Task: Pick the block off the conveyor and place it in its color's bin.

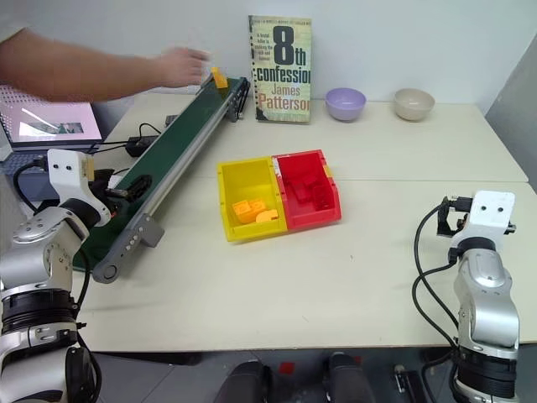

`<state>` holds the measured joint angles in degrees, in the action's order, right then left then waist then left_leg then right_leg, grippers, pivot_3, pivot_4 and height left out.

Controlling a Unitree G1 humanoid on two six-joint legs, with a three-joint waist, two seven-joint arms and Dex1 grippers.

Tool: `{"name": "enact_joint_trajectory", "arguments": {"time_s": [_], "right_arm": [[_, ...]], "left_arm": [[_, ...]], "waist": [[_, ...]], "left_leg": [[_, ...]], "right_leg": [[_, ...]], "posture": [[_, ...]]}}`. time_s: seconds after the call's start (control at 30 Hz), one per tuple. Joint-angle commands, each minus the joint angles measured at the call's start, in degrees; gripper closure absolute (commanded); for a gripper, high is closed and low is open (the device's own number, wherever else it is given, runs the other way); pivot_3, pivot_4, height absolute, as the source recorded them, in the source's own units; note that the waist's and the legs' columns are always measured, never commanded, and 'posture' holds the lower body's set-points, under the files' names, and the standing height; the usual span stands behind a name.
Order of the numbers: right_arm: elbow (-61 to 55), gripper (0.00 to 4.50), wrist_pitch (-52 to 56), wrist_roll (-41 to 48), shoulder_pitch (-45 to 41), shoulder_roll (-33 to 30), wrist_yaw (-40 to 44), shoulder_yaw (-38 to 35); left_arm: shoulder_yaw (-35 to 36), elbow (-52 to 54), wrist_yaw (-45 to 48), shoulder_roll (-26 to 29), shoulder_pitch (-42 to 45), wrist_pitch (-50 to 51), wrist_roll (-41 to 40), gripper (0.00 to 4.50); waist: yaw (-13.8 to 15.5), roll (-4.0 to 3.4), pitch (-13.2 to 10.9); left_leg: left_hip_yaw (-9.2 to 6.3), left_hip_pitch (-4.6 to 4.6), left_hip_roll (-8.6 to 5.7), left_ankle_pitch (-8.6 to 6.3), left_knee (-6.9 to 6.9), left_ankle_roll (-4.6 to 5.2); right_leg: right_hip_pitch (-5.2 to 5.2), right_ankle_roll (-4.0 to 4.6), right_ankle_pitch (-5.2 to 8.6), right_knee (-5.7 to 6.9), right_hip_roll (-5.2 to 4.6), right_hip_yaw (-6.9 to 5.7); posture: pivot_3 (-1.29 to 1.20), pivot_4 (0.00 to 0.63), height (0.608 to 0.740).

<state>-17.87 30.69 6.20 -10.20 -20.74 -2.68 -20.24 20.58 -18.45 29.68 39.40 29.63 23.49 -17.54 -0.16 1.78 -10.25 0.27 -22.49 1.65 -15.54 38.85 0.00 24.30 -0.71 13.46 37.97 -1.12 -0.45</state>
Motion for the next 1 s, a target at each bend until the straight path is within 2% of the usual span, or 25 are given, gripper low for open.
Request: {"name": "enact_joint_trajectory", "arguments": {"time_s": [0.03, 0.43, 0.67, 0.83, 1.0], "right_arm": [[-1.9, 0.00, -0.4, -0.2, -0.8, -0.3, 0.0, -1.0], [-0.7, 0.00, -0.6, -0.5, -2.2, -0.9, 1.1, -0.6], [0.1, 0.00, -0.5, 0.8, -4.8, -2.3, 5.2, 1.3], [-3.3, 0.00, 2.9, 11.3, -9.1, -3.1, 17.8, 4.9], [-7.8, 0.00, 9.3, 21.0, -12.8, -8.7, 31.6, 10.4]], "left_arm": [[0.3, 1.4, 0.6, 1.7, 0.5, -0.4, 0.0, 0.13], [1.9, 3.5, -0.3, 1.3, -1.3, 0.5, -1.4, 0.13], [3.1, 5.4, -1.2, 0.9, -2.9, 1.2, -2.1, 0.13], [3.6, 6.0, -1.7, 0.7, -3.2, 1.5, -2.8, 0.13], [3.2, 5.2, -1.5, 0.6, -2.6, 1.4, -2.9, 0.13]], "waist": [[0.0, 0.00, 0.0], [0.0, 0.00, 0.0], [-0.1, -0.01, 0.0], [-0.2, -0.01, 0.0], [-0.2, -0.06, 0.0]], "left_leg": [[0.00, 0.00, 0.00, 0.00, 0.00, 0.00], [0.00, 0.00, 0.00, 0.00, -0.01, 0.00], [-0.01, 0.00, 0.01, 0.00, -0.01, 0.00], [0.01, 0.03, 0.02, 0.00, -0.01, 0.00], [-0.11, 0.00, 0.04, 0.00, -0.03, 0.01]], "right_leg": [[0.00, 0.00, 0.00, 0.00, 0.00, 0.00], [0.00, 0.00, 0.00, 0.00, 0.00, 0.00], [0.01, 0.00, 0.00, 0.00, -0.01, 0.00], [0.00, 0.00, 0.00, 0.00, 0.00, 0.01], [0.00, 0.00, 0.00, -0.01, 0.01, -0.08]], "posture": [[0.00, 0.150, 0.740], [0.00, 0.150, 0.740], [0.00, 0.150, 0.740], [0.00, 0.150, 0.740], [0.00, 0.150, 0.740]]}}
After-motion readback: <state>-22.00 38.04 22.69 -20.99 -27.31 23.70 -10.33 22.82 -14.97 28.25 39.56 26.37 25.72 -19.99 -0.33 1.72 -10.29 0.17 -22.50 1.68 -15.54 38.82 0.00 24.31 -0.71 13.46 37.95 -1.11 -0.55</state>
